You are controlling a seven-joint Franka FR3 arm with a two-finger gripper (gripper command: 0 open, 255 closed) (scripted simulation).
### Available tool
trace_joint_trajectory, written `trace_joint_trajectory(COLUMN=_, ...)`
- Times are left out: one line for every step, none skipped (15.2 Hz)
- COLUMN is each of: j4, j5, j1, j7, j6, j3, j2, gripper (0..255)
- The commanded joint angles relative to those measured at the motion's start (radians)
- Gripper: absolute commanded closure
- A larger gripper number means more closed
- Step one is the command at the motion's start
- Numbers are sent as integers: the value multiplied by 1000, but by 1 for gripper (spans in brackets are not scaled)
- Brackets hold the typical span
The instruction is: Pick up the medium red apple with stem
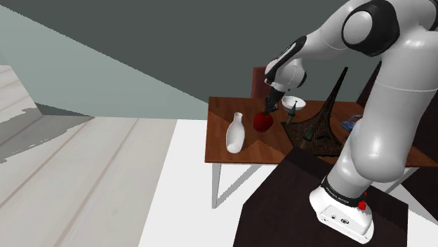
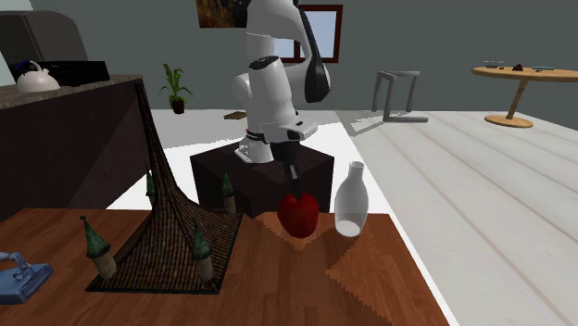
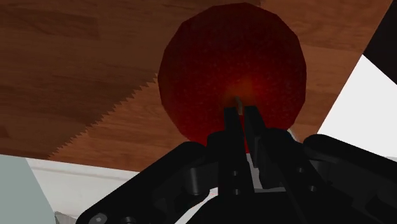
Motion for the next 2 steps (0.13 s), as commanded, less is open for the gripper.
trace_joint_trajectory(j4=-4, j5=-27, j1=6, j7=20, j6=-6, j3=-9, j2=-20, gripper=255)
trace_joint_trajectory(j4=-4, j5=-27, j1=6, j7=20, j6=-6, j3=-8, j2=-20, gripper=255)
